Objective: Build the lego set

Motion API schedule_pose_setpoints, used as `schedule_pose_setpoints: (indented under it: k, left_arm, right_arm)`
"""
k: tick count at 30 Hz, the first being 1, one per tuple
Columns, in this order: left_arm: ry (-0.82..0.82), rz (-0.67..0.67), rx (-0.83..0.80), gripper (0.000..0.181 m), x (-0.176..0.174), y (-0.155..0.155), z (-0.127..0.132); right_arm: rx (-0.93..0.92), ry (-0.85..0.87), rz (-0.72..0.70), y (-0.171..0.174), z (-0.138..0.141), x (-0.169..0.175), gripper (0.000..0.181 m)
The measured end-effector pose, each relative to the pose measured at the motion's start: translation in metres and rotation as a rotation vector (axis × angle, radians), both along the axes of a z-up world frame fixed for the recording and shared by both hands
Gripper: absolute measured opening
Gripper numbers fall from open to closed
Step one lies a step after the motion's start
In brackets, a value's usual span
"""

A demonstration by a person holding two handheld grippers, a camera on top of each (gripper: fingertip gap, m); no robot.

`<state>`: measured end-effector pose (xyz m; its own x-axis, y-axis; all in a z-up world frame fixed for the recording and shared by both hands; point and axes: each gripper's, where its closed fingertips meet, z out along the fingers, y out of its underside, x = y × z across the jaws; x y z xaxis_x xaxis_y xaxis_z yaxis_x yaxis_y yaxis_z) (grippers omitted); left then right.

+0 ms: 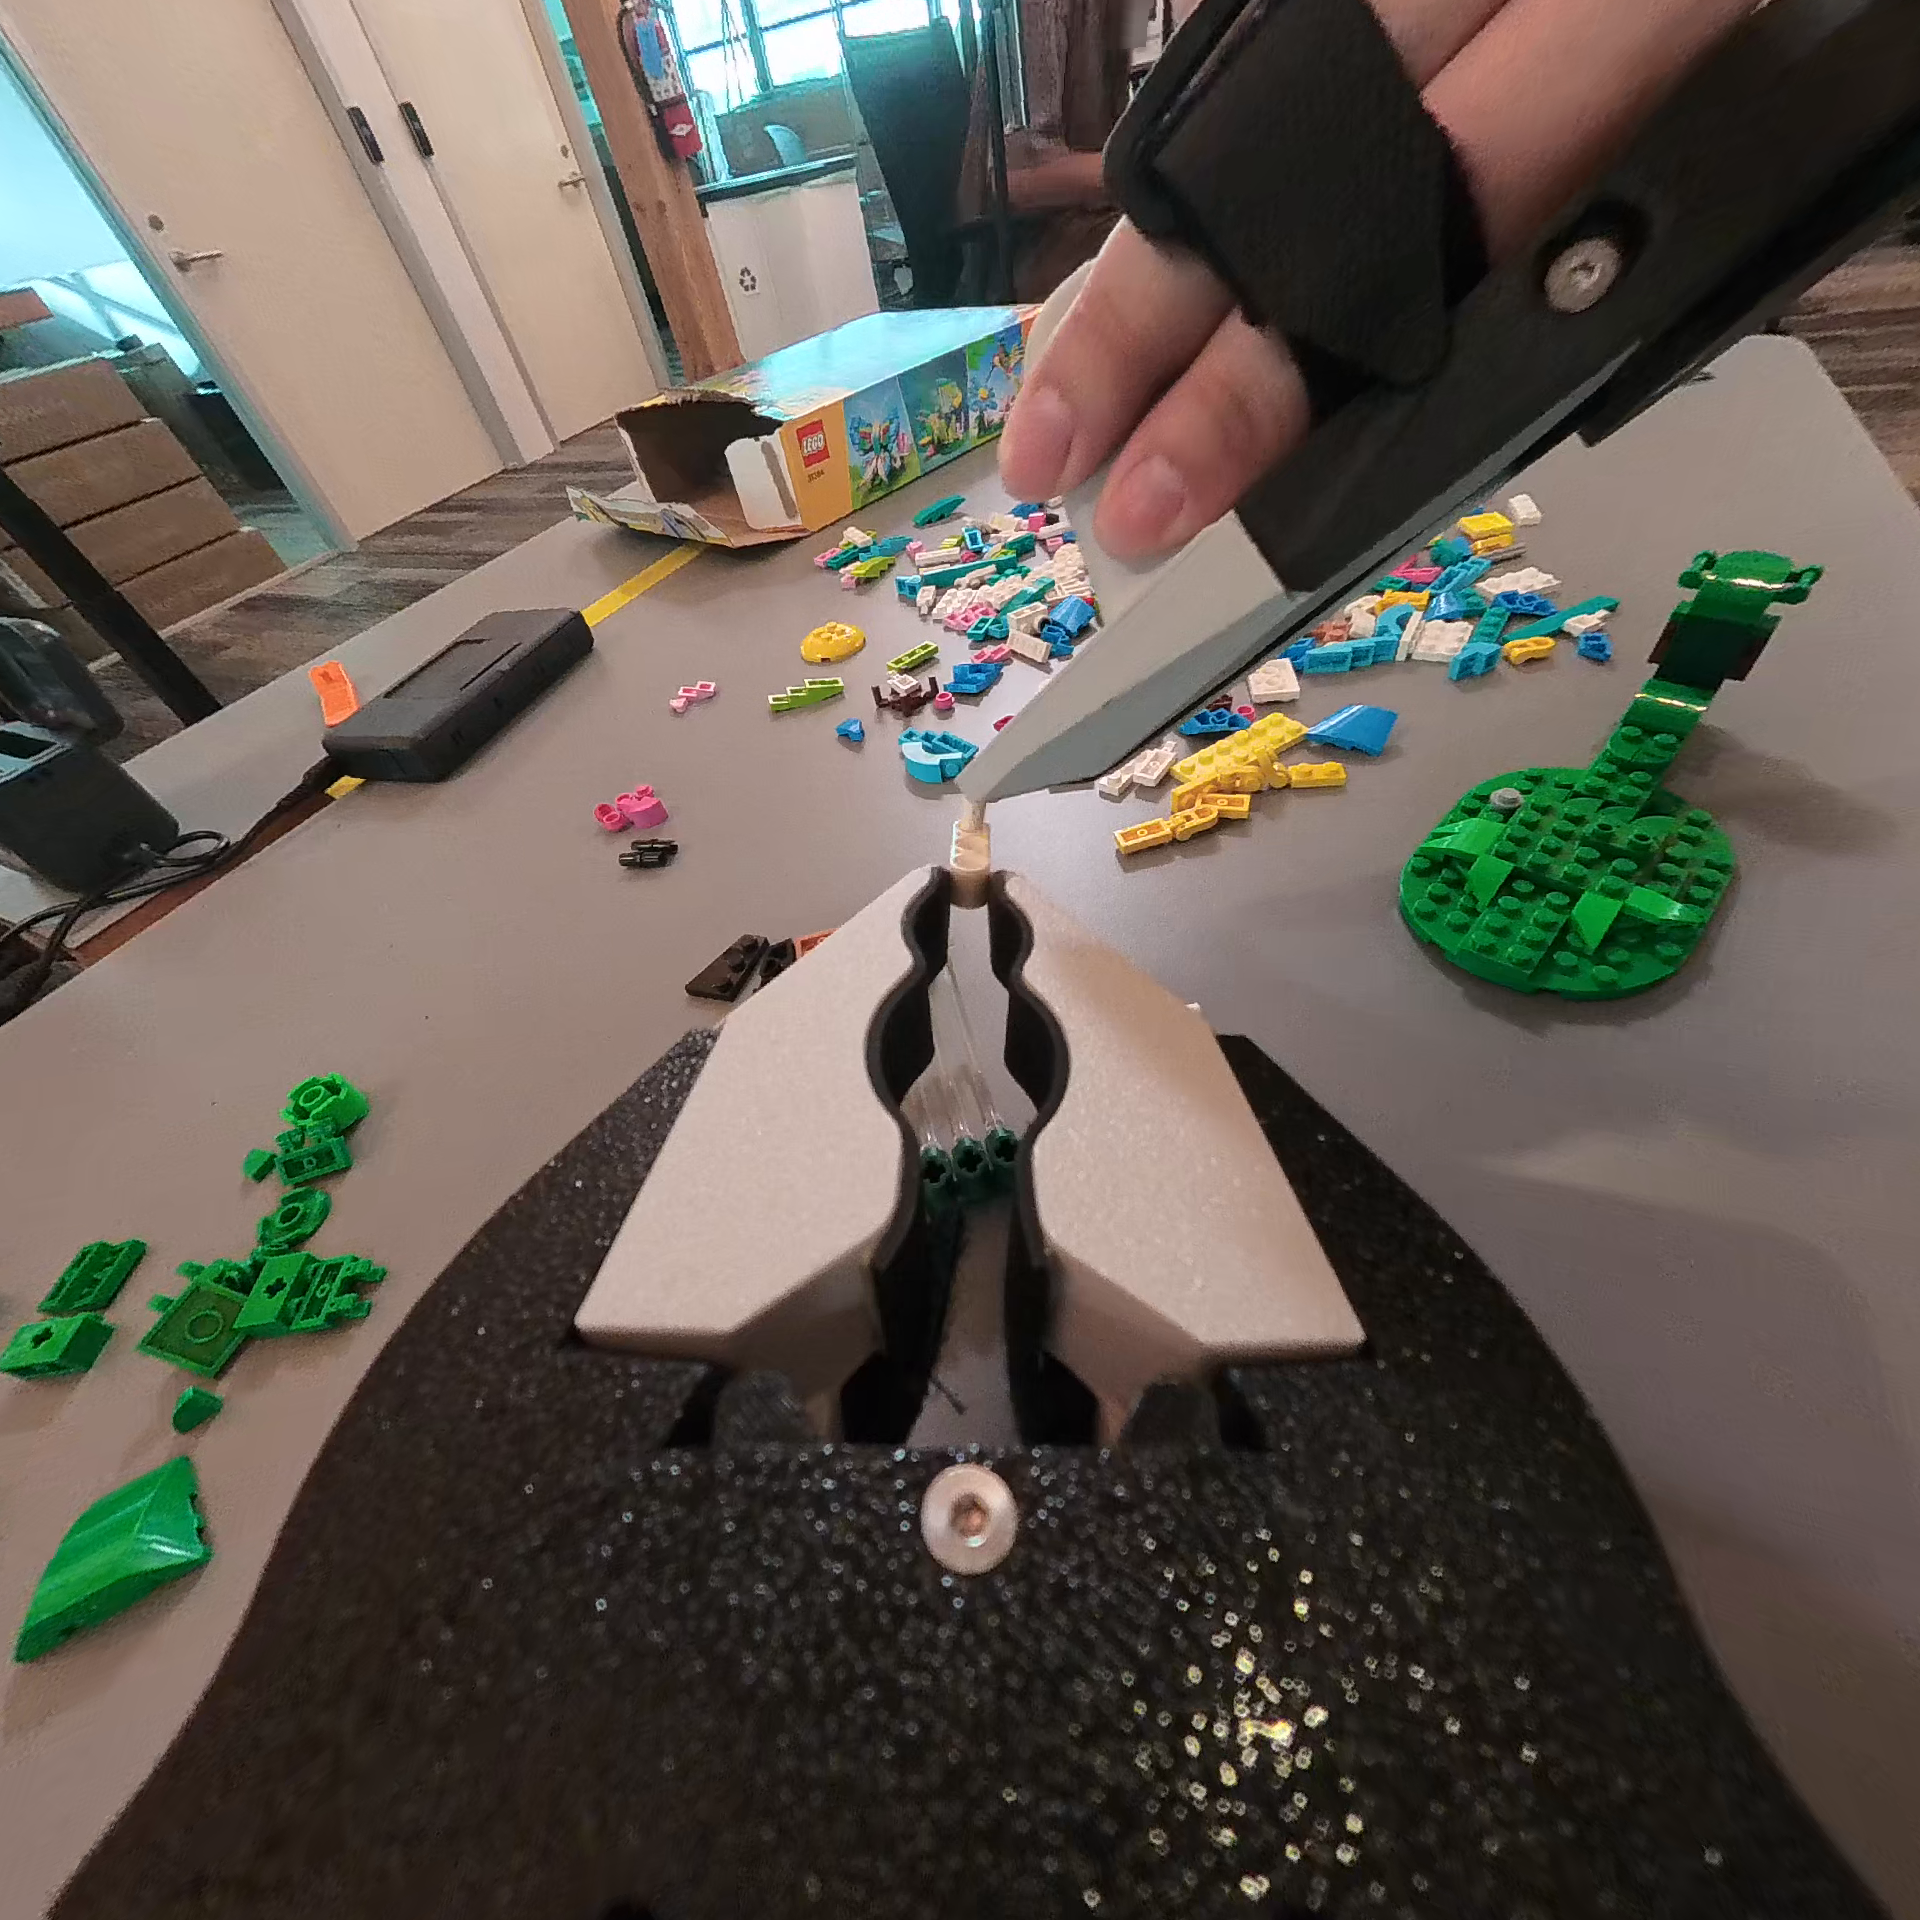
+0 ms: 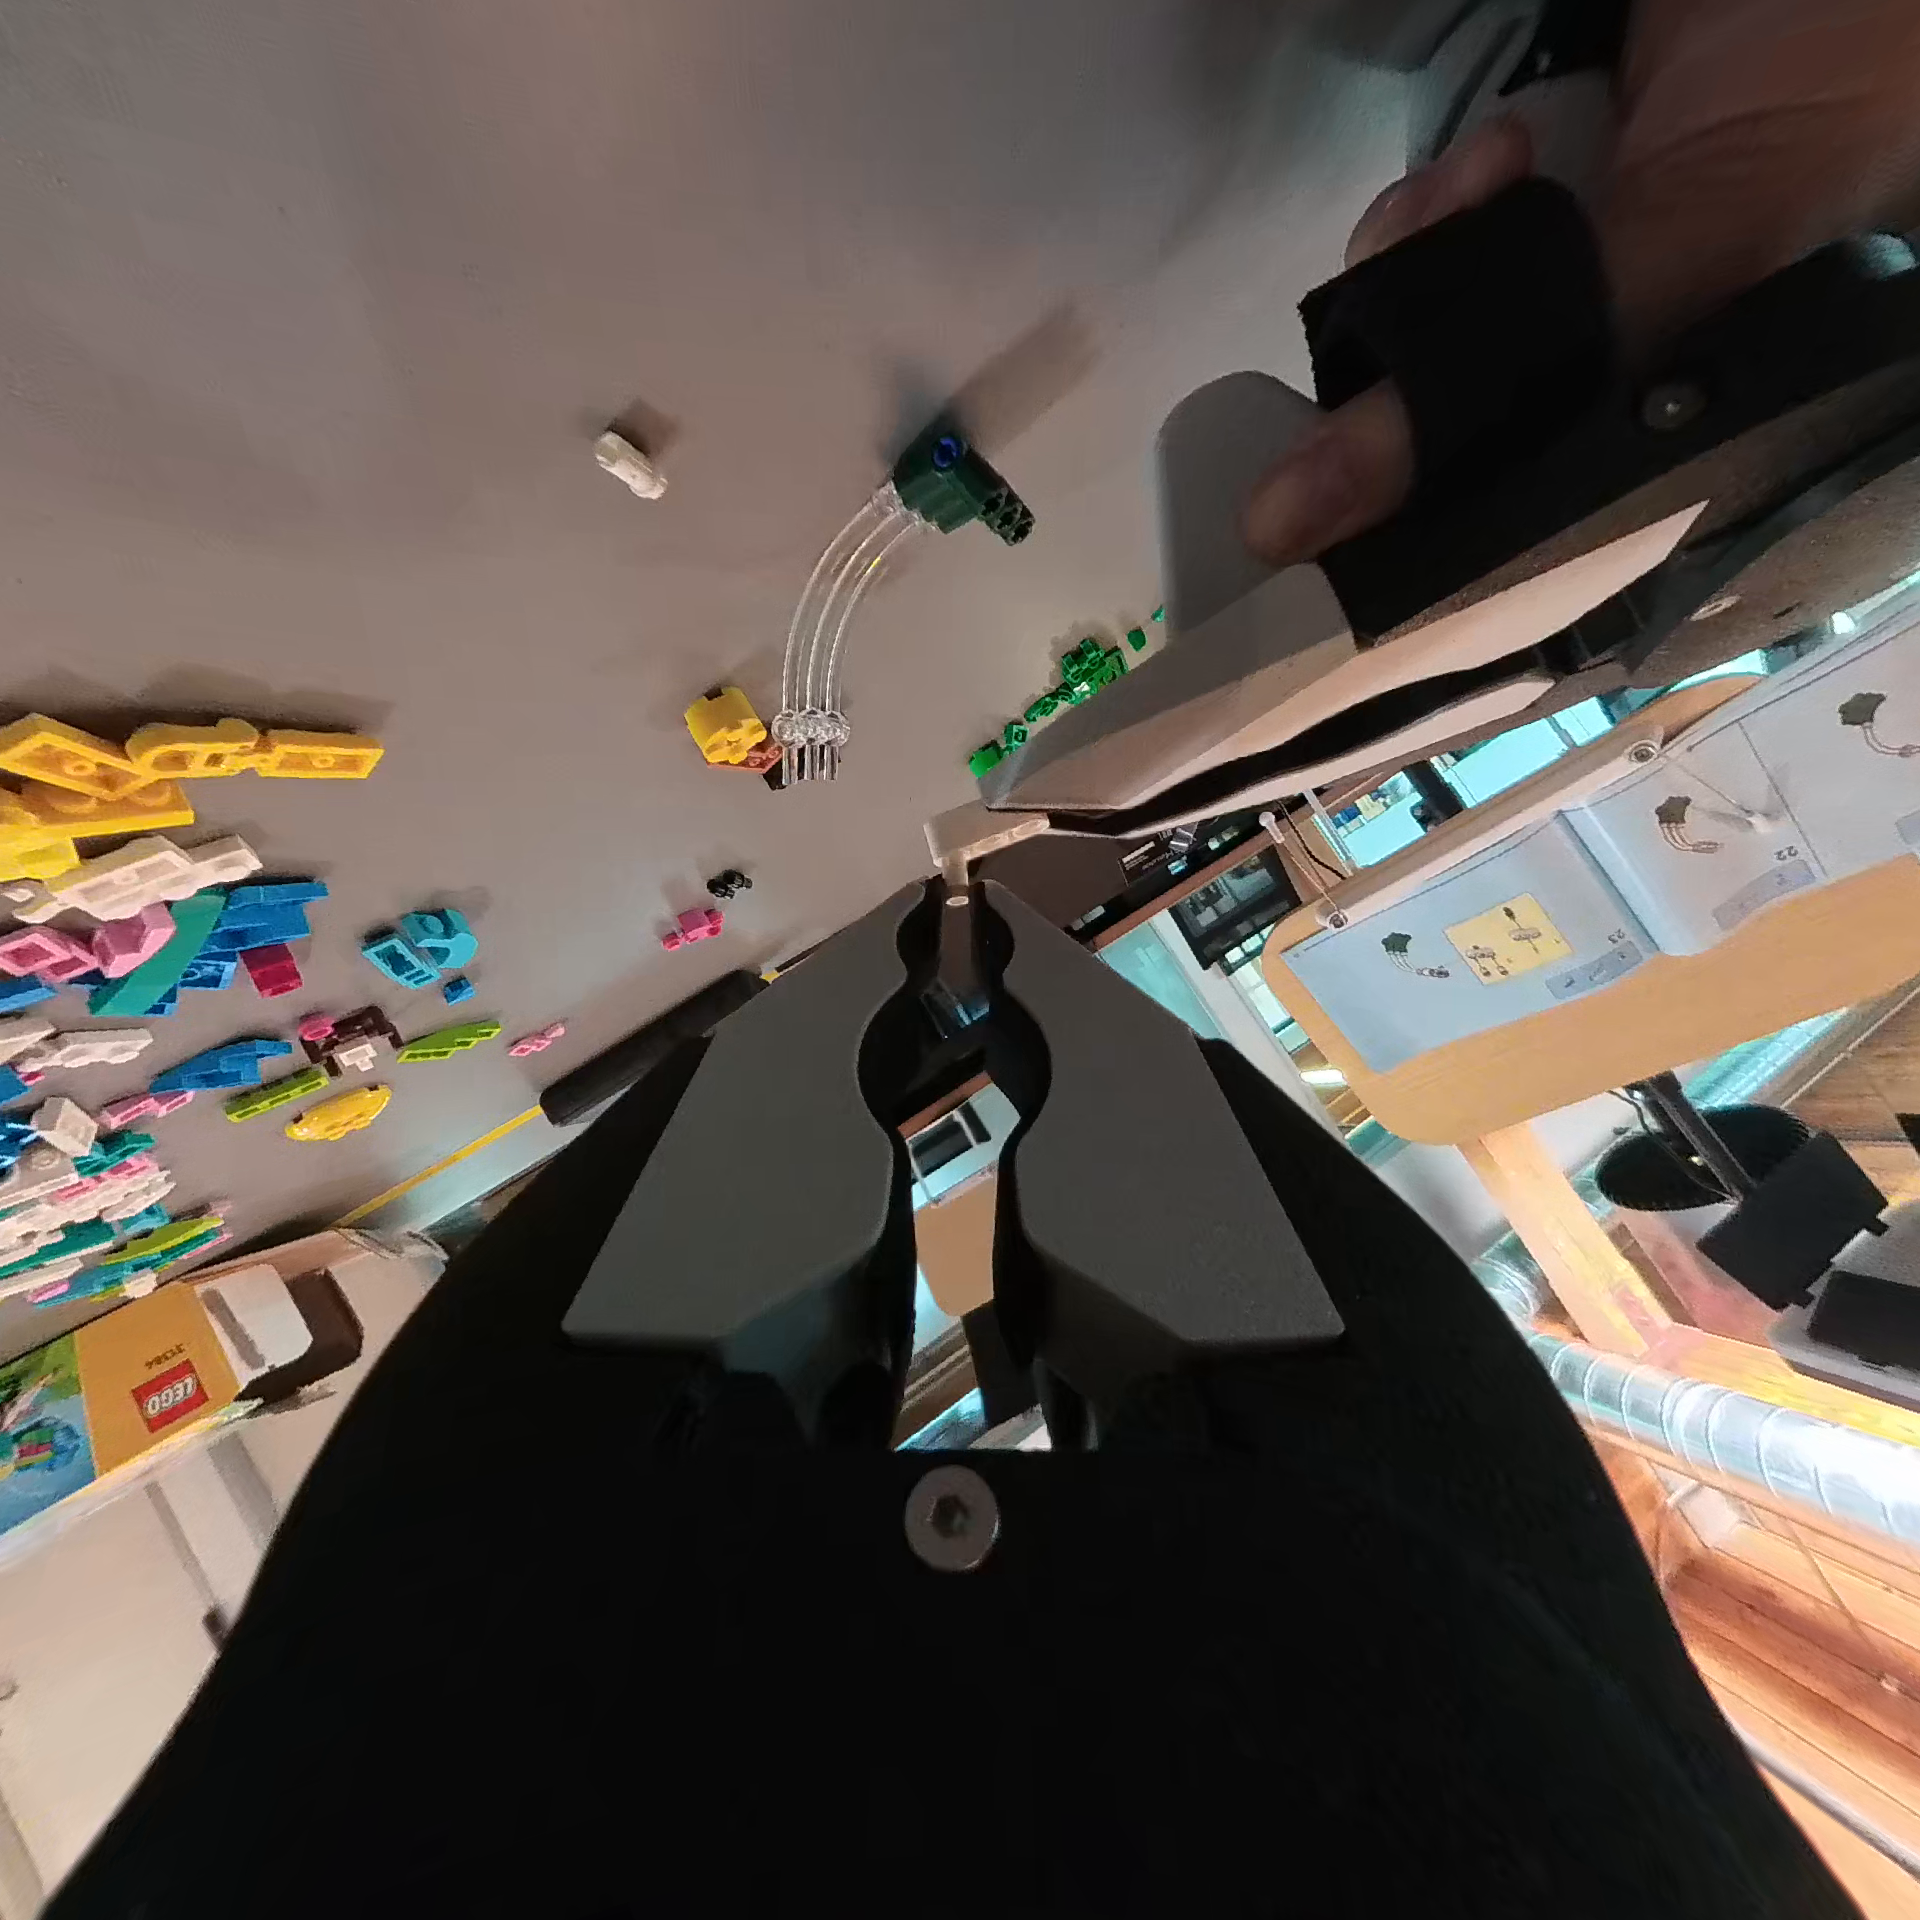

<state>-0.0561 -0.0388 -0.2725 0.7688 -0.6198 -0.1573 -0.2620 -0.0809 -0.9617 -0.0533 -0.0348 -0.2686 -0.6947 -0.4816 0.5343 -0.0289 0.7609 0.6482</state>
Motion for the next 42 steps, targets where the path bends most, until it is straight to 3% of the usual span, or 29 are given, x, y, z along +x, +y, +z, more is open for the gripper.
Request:
schedule_pose_setpoints:
  k: [11, 21, 24, 27, 31, 35, 42]
  left_arm:
    - [0.028, -0.016, 0.017, 0.004, 0.003, -0.001, -0.001]
    - [0.052, -0.041, 0.034, 0.004, 0.008, -0.005, -0.001]
    - [0.066, -0.035, 0.049, 0.005, 0.008, -0.005, 0.0]
    - [0.041, -0.028, 0.046, 0.004, 0.005, -0.004, 0.002]
    - [-0.022, -0.025, 0.025, 0.004, 0.002, -0.004, 0.006]
    - [-0.057, -0.042, 0.006, 0.004, 0.003, -0.005, 0.006]
    - [-0.119, -0.072, 0.003, 0.004, 0.004, -0.007, 0.012]
  right_arm:
    - [-0.038, -0.058, -0.019, -0.001, -0.004, 0.004, 0.003]
    - [-0.314, -0.049, -0.305, -0.003, -0.006, 0.009, 0.004]
    - [-0.332, -0.038, -0.334, -0.003, -0.005, 0.008, 0.004]
    - [-0.224, -0.023, -0.246, -0.002, -0.002, 0.005, 0.004]
    - [0.042, -0.017, 0.001, -0.003, 0.0, 0.0, 0.003]
    - [0.173, -0.023, 0.164, -0.005, 0.0, 0.002, 0.003]
    - [0.13, 0.007, 0.174, -0.006, 0.006, 0.001, 0.003]
